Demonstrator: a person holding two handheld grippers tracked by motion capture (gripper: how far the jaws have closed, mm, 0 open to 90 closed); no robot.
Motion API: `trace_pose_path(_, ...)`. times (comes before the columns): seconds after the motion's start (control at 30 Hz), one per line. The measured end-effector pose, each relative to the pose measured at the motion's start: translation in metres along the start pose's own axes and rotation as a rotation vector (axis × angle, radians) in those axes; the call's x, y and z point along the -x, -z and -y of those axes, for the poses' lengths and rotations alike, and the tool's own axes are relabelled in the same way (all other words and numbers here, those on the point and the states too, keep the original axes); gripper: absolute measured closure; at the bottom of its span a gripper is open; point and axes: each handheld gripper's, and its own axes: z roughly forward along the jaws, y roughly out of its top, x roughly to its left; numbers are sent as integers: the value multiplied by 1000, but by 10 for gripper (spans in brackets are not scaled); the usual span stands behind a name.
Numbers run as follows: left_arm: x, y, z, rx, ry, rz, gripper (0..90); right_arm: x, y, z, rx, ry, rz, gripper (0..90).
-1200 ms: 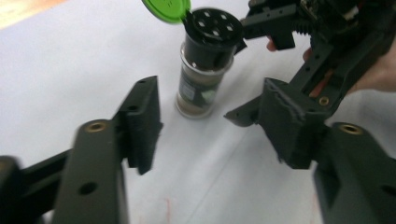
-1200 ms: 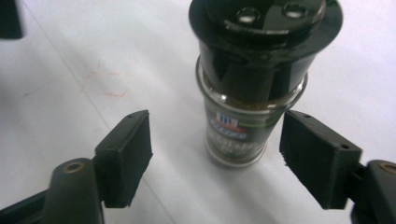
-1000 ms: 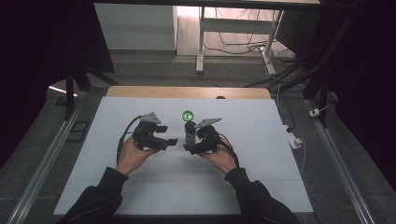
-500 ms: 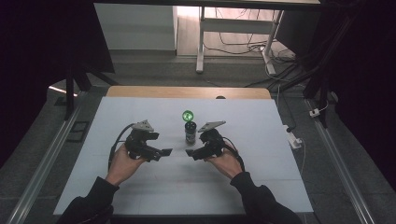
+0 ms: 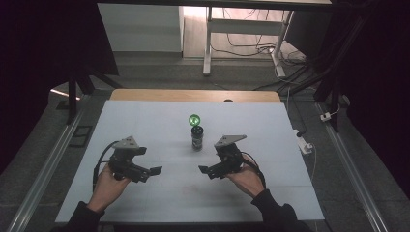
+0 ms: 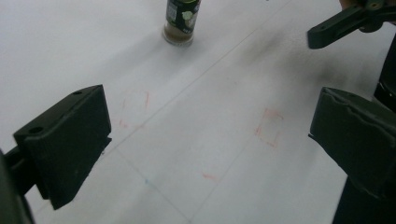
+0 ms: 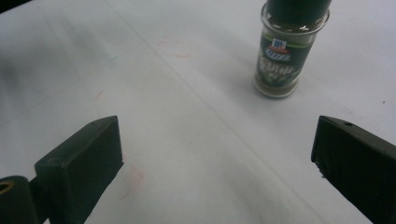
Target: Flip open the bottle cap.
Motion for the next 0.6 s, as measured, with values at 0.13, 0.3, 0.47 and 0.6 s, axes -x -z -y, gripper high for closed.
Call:
trace_pose_path(0.13, 2, 14, 15, 10, 7, -17, 0, -4, 15, 9, 7, 8, -6, 14)
trace_pose_path(0.3, 5, 31, 33, 16, 20, -46, 0, -3, 36, 25, 11, -16, 21, 11)
trace_pose_path(0.47, 8, 45, 50, 30, 42, -59, 0, 1, 57, 41, 31, -46, 65, 0)
trace_pose_path(0.6, 11, 53, 61, 27, 53, -73, 0, 4, 74, 58, 34, -79, 109, 0)
